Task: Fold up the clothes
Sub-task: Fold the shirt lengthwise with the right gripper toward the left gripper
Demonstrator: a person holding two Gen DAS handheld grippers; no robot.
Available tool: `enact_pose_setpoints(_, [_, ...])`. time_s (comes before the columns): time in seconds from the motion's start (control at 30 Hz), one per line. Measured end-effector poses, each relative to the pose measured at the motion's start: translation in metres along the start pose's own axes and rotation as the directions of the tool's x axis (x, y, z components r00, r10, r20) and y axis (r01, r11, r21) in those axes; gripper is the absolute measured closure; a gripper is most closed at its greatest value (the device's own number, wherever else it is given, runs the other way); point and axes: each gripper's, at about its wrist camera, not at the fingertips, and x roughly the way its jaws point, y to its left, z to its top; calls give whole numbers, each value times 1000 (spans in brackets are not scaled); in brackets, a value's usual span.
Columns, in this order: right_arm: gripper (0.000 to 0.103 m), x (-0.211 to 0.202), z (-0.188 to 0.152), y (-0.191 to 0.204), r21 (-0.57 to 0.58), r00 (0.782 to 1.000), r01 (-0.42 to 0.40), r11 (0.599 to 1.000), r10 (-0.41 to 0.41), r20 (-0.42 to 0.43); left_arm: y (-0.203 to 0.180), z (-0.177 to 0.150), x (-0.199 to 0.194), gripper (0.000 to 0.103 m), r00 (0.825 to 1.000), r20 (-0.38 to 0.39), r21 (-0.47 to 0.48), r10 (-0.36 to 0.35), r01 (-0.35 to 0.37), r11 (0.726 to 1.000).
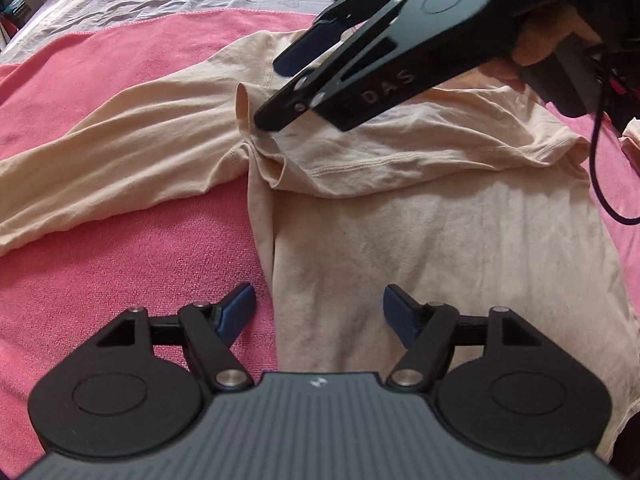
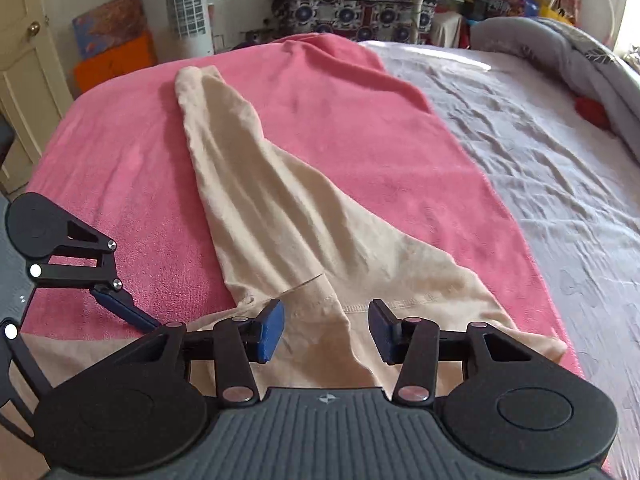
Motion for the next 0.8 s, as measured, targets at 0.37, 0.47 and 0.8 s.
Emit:
enact_pose_setpoints(0.37, [99,-23,13,-17,78,996,79,994,-81,28,1,-9,1,24,999,52,-5,-15,16,1000])
enact_pose_setpoints(0.47, [96,-27,22,-30,81,1000,10,997,-11,14,1,-9,2,23,998,53,0,-19,19,1000])
enact_pose_setpoints(0.8, [70,25,16,-22,-63,976,-133,989,119,-183,-1,-11,4,17,998,61,25,-31,29,999])
